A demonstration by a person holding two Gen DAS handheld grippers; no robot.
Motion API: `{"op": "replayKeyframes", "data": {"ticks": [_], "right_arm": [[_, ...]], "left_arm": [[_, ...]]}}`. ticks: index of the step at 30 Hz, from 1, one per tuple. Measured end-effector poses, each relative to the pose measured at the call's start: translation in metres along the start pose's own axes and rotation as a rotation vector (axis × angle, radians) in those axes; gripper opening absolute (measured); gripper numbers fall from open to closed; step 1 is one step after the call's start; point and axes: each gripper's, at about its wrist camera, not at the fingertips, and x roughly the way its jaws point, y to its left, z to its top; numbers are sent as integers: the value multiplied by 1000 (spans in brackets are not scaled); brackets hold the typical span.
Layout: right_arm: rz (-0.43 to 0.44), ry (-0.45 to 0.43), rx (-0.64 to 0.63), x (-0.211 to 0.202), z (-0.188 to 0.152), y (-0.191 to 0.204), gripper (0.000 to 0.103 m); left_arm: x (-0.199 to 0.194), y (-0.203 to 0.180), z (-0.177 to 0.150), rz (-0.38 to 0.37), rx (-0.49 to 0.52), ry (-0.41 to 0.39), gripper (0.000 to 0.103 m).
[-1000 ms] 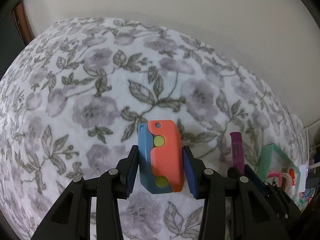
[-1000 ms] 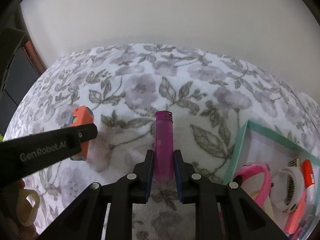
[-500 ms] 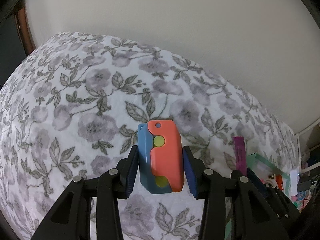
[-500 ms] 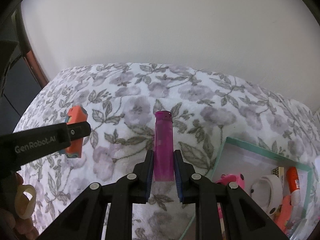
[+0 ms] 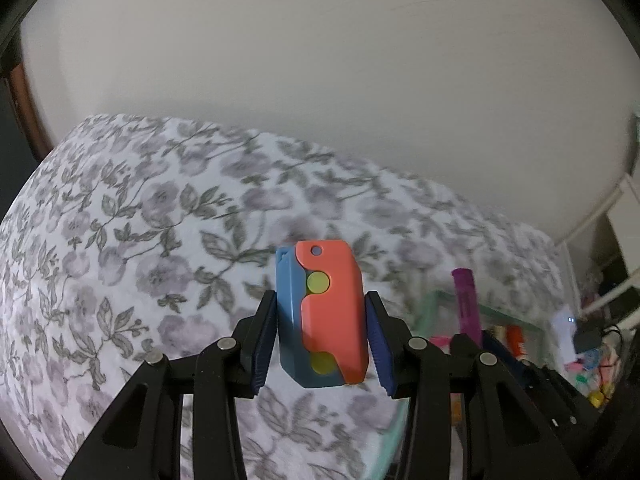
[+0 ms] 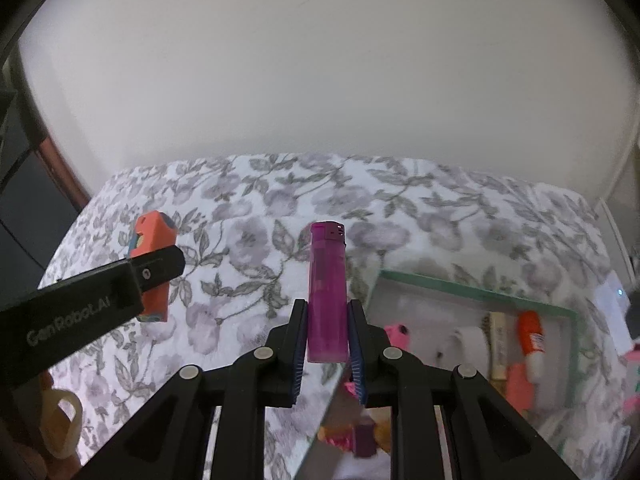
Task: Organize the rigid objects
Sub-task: 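Carry the toy phone over the tray with left while right carries the lighter there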
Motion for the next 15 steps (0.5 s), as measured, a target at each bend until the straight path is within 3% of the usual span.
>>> {"op": "replayKeyframes", "data": {"ticks": [15], "right_arm": [[-96, -57, 127, -103, -18, -54, 21]], "left_arm": [[-82, -60, -42, -101, 111, -59, 45]]}}
